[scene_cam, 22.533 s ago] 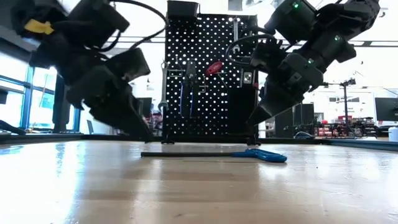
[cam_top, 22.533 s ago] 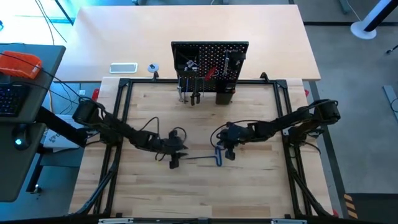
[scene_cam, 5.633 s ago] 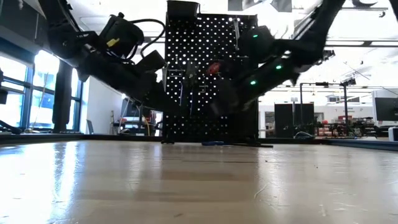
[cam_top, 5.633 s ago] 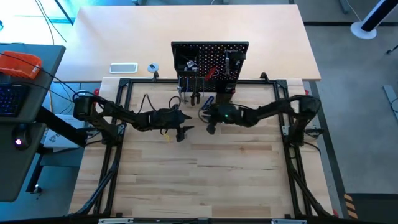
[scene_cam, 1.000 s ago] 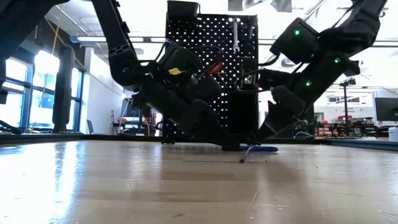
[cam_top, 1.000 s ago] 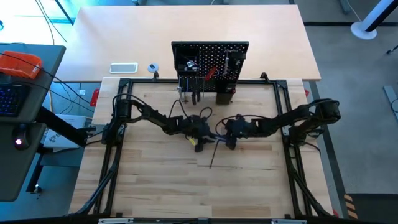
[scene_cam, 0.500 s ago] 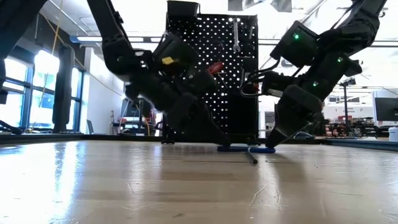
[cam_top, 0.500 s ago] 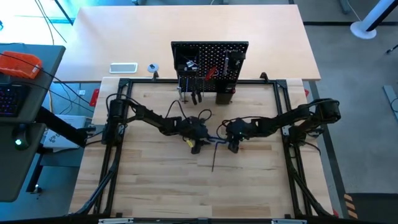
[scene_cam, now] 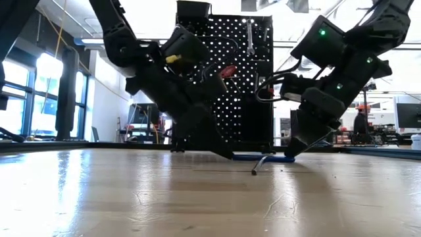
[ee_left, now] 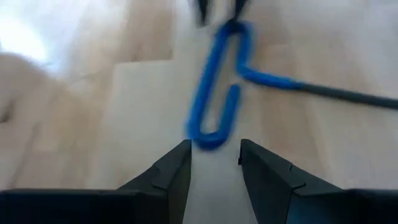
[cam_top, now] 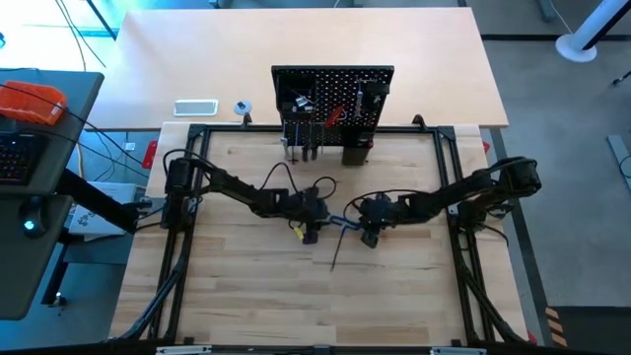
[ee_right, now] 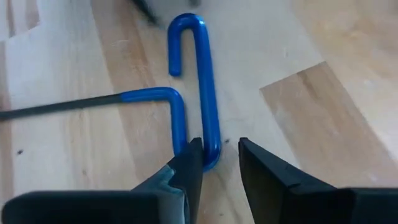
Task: Hang tools onto peg board
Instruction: Put the pick tool into the bin on the pegboard, then put the pick tool into the bottom bin on the pegboard
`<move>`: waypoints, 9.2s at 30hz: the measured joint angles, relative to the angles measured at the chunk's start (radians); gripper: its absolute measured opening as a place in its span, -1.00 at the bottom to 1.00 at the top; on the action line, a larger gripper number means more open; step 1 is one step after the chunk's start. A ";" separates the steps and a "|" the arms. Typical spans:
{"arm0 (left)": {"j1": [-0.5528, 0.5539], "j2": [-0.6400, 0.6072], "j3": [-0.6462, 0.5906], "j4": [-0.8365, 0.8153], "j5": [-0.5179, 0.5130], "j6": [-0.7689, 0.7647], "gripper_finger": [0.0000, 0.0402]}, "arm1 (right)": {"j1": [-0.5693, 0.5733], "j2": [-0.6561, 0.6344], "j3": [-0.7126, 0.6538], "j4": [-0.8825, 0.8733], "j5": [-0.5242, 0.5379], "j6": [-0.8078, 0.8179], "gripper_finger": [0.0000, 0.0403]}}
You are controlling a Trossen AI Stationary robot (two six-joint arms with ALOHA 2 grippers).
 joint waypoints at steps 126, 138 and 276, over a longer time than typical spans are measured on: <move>-0.243 0.044 0.012 -0.091 -0.257 -0.209 -1.00 | -0.220 -0.065 -0.002 -0.112 -0.352 0.200 -0.43; -0.243 0.040 0.008 -0.094 -0.244 -0.194 -1.00 | -0.207 0.117 0.015 0.177 -0.408 0.281 -0.43; -0.219 -0.198 -0.328 0.176 -0.036 -0.155 -0.77 | 0.117 -0.098 0.080 -0.204 -0.119 0.460 -0.43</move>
